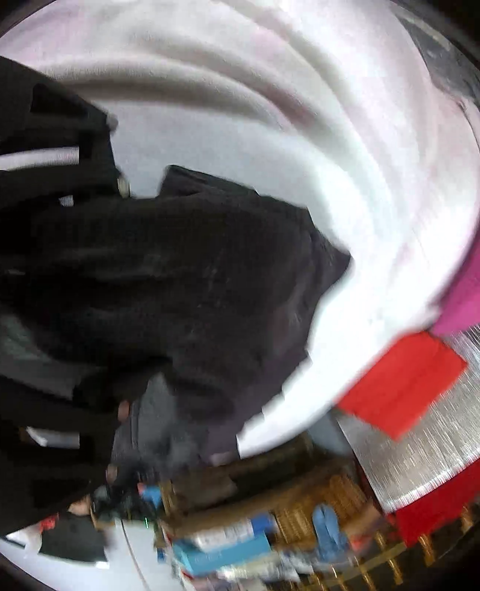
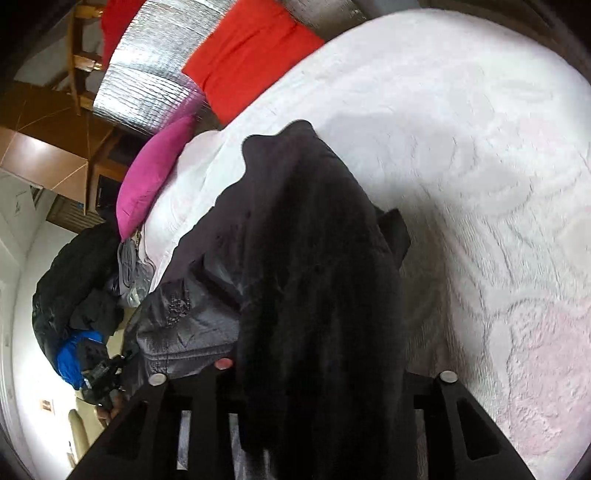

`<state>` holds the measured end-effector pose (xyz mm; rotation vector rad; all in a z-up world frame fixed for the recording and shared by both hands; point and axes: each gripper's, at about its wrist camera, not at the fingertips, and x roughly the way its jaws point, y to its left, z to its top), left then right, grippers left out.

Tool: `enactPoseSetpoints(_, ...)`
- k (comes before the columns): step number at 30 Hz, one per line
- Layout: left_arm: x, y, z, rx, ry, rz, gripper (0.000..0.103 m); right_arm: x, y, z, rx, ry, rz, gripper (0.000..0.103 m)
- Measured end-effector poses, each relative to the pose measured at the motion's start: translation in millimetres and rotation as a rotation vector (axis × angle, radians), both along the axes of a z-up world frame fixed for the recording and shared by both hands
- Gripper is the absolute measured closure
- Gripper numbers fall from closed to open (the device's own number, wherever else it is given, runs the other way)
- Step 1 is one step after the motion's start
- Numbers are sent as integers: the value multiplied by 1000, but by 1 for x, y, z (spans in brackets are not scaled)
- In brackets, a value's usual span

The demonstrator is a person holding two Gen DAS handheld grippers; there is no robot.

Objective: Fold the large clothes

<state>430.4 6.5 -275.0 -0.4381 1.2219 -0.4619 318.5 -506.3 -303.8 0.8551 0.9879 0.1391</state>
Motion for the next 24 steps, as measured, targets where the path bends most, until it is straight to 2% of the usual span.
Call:
enactPoseSetpoints(2, 2, 6, -7, -10, 57, 15, 27, -3, -3, 2, 28, 19, -16, 43)
enactPoseSetpoints(4, 1, 14, -6, -33, 80, 23, 27, -8, -5, 6, 14, 28, -23, 35)
enactPoseSetpoints(9, -21, 33, 15, -2, 26, 42, 28, -30, -6, 27, -1, -23, -23, 27)
enactPoseSetpoints(13, -53, 46, 44, 8, -111, 74, 28, -54, -12, 42, -28, -70, -51, 27)
enactPoseSetpoints(14, -60, 46, 52, 11, -161, 75, 28, -60, -11, 46, -69, -80, -63, 27)
enactPoseSetpoints(16, -66, 43, 54, 62, -197, 62, 28, -63, -9, 51, -159, -91, -63, 27)
enactPoseSetpoints(17, -65, 36, 46, 138, -181, 50, 28, -63, -7, 48, -182, -70, -53, 30)
enactPoseSetpoints(18, -62, 28, 37, 193, -152, 44, 28, -61, -5, 42, -196, -38, -42, 41)
enactPoseSetpoints(19, -58, 23, 26, 224, -113, 40, 27, -55, 0, 30, -210, 22, -18, 46)
enactPoseSetpoints(21, -51, 25, 10, 200, -33, 60, 26, -51, 1, 13, -202, 91, -9, 48)
enactPoseSetpoints(24, -48, 30, 22, 173, -55, 77, 28, -53, -7, 25, -206, 70, -49, 48)
